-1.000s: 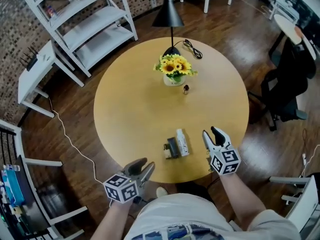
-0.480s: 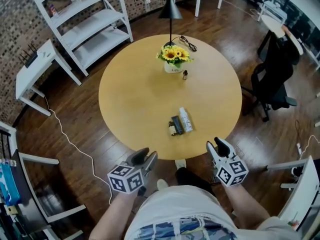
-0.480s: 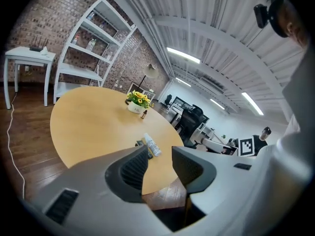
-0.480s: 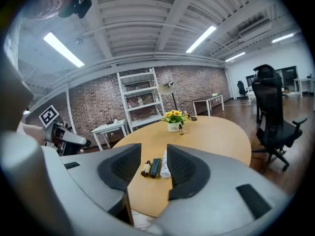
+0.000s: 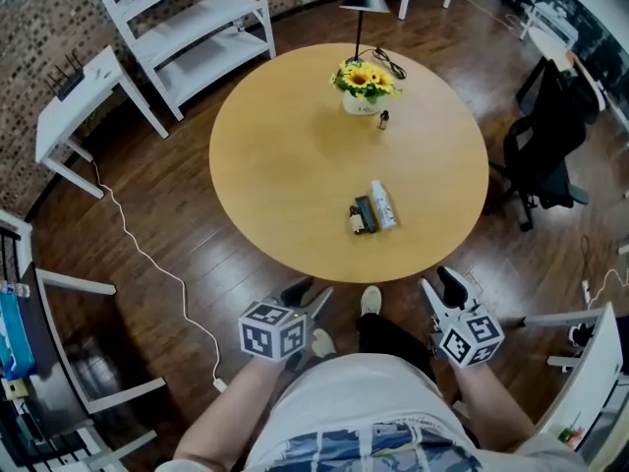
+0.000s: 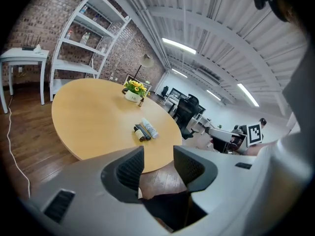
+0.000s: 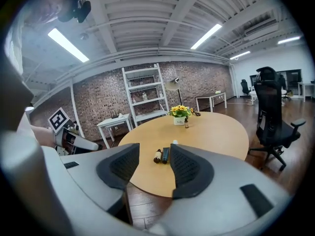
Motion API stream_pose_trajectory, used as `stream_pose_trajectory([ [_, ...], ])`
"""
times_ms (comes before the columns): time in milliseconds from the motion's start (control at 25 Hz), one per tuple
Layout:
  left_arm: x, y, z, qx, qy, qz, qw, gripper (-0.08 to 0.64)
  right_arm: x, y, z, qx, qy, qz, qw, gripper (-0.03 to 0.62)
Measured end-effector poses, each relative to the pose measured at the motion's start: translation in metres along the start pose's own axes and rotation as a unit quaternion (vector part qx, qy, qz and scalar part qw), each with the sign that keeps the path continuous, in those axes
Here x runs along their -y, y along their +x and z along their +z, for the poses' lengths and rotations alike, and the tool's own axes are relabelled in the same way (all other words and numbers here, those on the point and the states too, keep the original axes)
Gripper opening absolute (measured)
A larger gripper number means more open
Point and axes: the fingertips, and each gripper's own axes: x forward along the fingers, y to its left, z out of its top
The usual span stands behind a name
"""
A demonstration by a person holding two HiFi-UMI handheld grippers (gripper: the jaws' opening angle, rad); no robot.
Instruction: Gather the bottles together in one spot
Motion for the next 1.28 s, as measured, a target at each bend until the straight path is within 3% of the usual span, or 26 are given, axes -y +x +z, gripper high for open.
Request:
stream_pose_trajectory([
  [320, -0.01, 0.055, 0.001, -0.044, -0.01, 0.024, 0.9987, 0.163, 0.007, 0.014, 0.014, -0.03, -0.046, 0.043, 0.998, 0.213],
  [560, -0.026, 0.127, 0.004, -0.081, -0.034, 0.048, 0.995, 0.163, 0.037, 0.023, 0.031, -0.045, -0.066, 0.064, 0.995, 0.213],
  [880, -0.06, 0.213, 0.02, -0.132, -0.038, 0.11, 0.9844, 0.189, 0.108, 0.047, 0.046, -0.059, -0.061, 0.08, 0.993, 0.213],
  [1120, -0.087, 0.251, 0.007, -0.188, -0.039, 0.152, 0.9694, 0.216, 0.146, 0.057, 0.053, -0.071, -0.051, 0.092, 0.992, 0.213],
  [1200, -0.091, 0.255, 0.003, -0.197, -0.036, 0.165, 0.9658, 0.203, 0.158, 0.059, 0.052, -0.076, -0.049, 0.096, 0.991, 0.213],
  [1280, -0.095, 0.256, 0.003, -0.199, -0.026, 0.177, 0.9637, 0.135, 0.17, 0.064, 0.053, -0.077, -0.047, 0.097, 0.991, 0.213],
])
